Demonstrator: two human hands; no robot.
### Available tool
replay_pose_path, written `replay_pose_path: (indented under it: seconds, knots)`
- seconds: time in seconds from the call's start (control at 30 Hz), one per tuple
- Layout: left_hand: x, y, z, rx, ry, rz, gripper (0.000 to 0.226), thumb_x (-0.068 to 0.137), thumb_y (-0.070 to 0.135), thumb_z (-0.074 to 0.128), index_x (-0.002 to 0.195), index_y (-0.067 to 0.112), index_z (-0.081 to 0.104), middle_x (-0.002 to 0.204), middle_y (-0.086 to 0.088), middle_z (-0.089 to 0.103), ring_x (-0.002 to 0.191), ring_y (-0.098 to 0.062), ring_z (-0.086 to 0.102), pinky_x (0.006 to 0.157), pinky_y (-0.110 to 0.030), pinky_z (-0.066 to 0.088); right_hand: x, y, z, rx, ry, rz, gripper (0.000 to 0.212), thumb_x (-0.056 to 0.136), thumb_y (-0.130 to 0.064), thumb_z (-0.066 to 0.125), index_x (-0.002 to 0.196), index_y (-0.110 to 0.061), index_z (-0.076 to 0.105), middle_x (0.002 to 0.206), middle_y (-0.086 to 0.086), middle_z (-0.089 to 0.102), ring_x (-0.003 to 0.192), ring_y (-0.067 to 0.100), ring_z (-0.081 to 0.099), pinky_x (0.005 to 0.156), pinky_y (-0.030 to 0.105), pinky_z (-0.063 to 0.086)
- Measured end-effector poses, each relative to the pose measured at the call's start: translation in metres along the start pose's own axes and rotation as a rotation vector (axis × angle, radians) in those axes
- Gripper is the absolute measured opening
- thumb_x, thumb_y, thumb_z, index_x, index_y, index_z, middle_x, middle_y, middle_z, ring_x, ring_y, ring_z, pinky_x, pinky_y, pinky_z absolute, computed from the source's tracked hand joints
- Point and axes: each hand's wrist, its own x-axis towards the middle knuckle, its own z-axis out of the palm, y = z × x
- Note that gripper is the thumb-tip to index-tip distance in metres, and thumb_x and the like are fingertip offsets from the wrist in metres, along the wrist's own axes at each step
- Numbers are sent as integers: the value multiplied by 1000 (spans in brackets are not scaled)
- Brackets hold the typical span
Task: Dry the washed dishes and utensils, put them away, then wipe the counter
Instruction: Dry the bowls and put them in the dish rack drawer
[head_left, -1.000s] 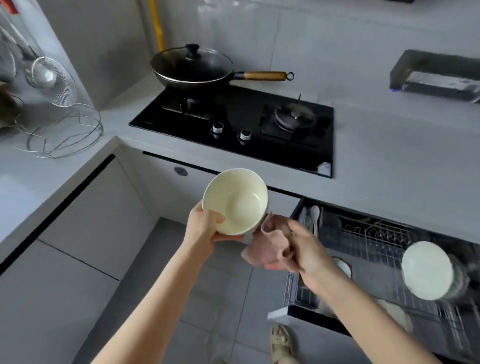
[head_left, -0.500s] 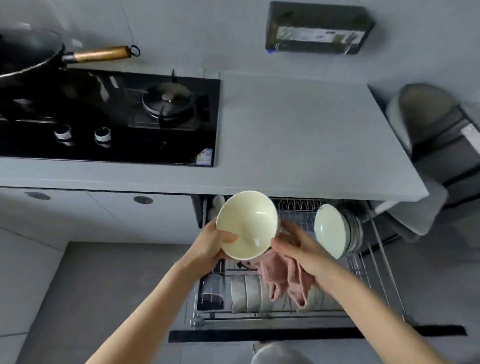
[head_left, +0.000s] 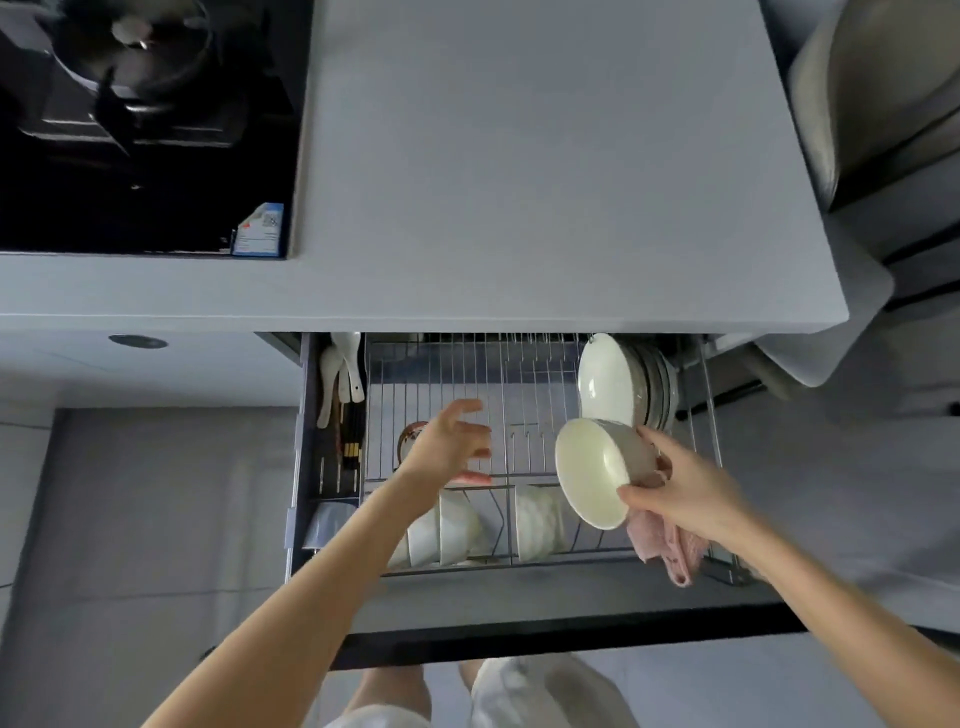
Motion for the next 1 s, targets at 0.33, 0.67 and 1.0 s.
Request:
replay_pose_path:
  seconds: [0.33,0.67,1.0]
  knots:
    - [20,-36,-48,27,270,-109,29,88,-6,51,112,9,59,109,-14,64,89,-26,68,63,-32,59,83,72,94,-441,-162,173,90,73,-51,65,147,-21,26,77,-9,59,49,7,49,42,19,31]
    - [20,-61,-66,-9,325,-189,25,91,-6,46,108,7,59,90,-11,65,77,-24,64,67,-36,59,111,75,142,-377,-156,203,68,71,-61,66,121,-19,47,90,-7,63,77,13,62,59,25,45]
    - [12,-57,-69,-29,350,-195,25,94,-5,42,108,8,58,92,-11,63,75,-22,64,59,-31,59,111,70,150,-340,-165,206,81,74,-64,67,133,-15,41,127,2,58,110,23,59,84,32,50]
